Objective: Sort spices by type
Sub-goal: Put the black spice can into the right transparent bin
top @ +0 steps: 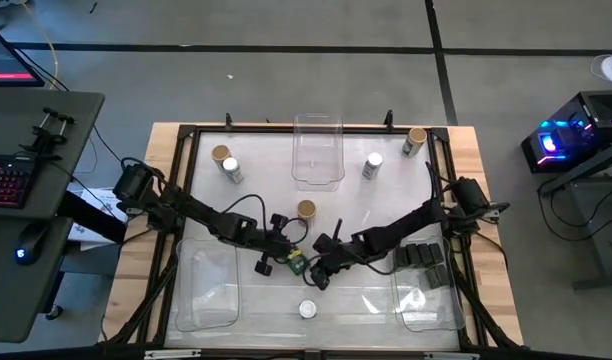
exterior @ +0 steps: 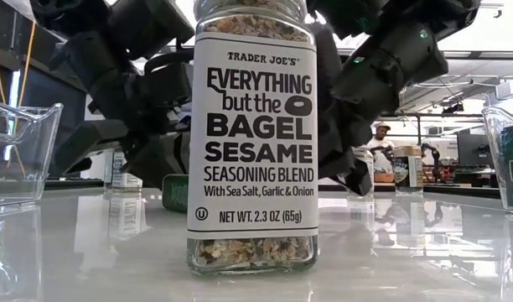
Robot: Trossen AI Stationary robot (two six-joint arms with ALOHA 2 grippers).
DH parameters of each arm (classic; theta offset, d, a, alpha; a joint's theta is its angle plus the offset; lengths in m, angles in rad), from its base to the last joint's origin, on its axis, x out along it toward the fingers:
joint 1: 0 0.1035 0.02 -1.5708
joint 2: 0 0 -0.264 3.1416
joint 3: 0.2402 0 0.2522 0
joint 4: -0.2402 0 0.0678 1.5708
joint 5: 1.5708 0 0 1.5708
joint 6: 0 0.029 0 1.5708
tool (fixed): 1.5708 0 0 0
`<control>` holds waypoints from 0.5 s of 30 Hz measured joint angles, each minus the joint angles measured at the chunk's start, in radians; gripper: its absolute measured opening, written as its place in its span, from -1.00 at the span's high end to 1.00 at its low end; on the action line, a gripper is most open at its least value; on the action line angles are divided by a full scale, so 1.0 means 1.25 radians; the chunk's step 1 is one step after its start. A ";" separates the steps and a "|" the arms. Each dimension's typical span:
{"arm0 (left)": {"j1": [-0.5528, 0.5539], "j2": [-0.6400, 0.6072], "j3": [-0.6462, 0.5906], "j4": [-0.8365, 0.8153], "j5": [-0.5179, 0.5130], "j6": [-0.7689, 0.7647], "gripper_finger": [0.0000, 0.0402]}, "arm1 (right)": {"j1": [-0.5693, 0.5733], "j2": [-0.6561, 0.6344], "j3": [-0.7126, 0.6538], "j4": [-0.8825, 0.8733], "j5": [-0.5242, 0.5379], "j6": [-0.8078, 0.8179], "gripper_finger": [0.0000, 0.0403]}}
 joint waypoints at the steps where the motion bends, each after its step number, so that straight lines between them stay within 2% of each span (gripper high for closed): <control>1: -0.003 0.000 0.000 0.000 -0.002 -0.006 1.00 | 0.004 0.000 0.000 0.000 0.000 0.000 0.99; 15: -0.044 0.003 0.004 0.028 -0.011 -0.065 1.00 | -0.007 0.000 0.000 -0.002 0.005 -0.031 0.99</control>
